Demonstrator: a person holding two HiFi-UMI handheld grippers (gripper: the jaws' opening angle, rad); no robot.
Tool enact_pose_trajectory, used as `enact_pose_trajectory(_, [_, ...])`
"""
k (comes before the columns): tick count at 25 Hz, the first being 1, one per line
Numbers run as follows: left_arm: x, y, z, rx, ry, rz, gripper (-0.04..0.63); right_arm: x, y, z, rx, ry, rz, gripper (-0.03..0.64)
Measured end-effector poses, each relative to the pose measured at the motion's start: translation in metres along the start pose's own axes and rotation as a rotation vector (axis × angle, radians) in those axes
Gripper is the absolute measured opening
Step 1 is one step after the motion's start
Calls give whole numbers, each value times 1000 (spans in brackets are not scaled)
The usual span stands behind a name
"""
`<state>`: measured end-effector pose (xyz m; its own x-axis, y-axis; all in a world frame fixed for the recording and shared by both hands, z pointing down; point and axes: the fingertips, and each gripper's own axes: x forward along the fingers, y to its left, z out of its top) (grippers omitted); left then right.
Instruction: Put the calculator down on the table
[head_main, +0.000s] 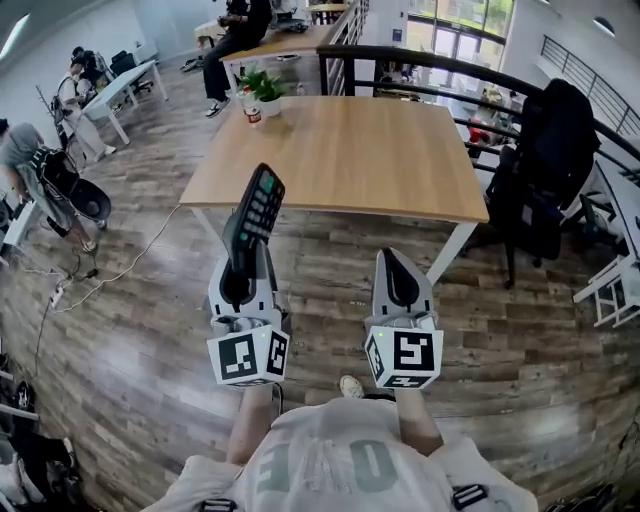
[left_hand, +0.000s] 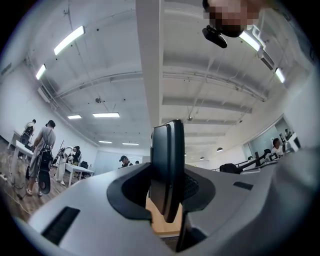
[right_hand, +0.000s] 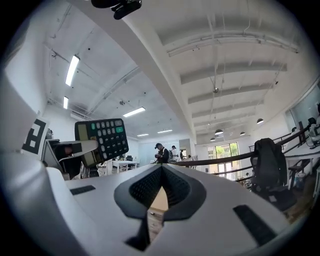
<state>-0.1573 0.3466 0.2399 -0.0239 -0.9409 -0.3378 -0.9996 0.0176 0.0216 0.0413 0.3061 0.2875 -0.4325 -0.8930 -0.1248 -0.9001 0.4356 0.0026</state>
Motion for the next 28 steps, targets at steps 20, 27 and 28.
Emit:
enact_pose_trajectory(20, [143, -13, -69, -42, 48, 63, 118, 150, -96, -33, -69, 42, 70, 18])
enact_pose_trajectory(27, [187, -8, -86, -32, 46, 62, 118, 189, -110, -45, -72, 53, 62, 18])
enact_pose_trajectory(28, [196, -5, -90, -36, 48, 61, 118, 197, -112, -47, -68, 54, 53, 18])
